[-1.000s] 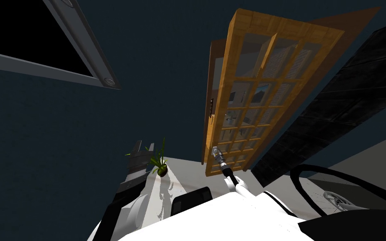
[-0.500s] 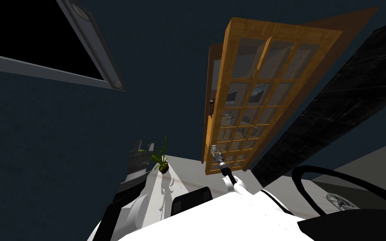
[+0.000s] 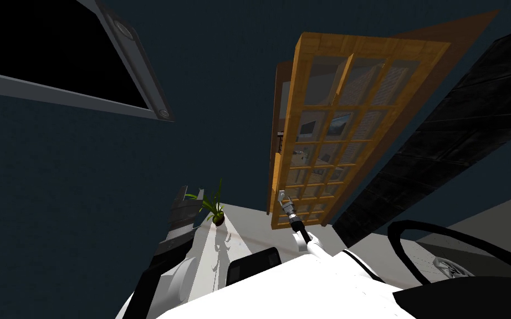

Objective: Pull the door open

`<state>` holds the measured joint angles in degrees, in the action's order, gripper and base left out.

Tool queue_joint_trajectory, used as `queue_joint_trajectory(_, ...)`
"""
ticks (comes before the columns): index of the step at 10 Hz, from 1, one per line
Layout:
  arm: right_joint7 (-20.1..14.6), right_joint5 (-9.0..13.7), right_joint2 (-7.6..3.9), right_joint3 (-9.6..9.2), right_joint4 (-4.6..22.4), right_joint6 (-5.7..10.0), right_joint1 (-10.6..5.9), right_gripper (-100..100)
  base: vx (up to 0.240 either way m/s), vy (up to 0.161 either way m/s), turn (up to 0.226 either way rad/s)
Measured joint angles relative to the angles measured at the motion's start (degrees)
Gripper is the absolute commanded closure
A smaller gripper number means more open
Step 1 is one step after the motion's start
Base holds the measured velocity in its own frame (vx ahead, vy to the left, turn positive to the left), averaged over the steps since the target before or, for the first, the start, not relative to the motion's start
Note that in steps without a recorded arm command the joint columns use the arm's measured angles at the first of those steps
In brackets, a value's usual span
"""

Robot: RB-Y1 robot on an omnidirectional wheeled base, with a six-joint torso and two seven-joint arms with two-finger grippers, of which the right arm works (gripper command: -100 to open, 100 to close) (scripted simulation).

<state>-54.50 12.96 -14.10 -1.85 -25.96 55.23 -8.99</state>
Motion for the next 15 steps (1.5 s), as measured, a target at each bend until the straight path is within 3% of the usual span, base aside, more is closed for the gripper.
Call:
queue_joint_trajectory(4,-6.33,2.25,1.01,-0.32,0.85,-0.34,-1.14,-100,-0.061,-0.025,0.044)
queue_joint_trajectory(15,-21.81,7.13,3.09,-0.99,0.13,-2.3,-2.34,-100,-0.064,-0.025,0.042)
